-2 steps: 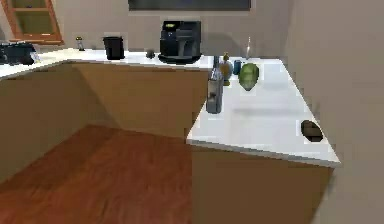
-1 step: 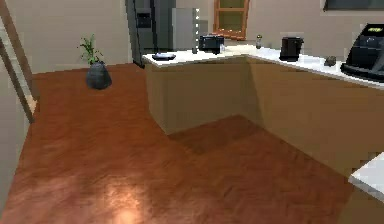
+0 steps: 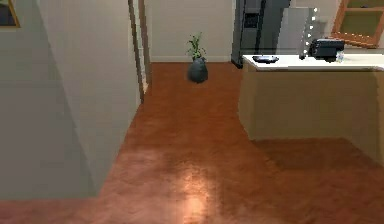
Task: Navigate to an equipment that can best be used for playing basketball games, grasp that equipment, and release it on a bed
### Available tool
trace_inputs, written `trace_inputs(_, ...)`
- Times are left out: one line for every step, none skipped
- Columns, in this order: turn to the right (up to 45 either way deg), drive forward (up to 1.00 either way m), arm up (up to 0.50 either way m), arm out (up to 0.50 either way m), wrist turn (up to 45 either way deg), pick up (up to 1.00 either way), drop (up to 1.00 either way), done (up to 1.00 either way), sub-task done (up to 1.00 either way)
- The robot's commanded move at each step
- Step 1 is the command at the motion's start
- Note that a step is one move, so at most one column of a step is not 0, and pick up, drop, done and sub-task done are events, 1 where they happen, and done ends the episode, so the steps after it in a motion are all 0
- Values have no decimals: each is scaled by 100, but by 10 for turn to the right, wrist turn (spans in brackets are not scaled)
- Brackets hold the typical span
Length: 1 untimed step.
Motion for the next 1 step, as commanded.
trace_inputs(0,40,0,0,0,0,0,0,0)
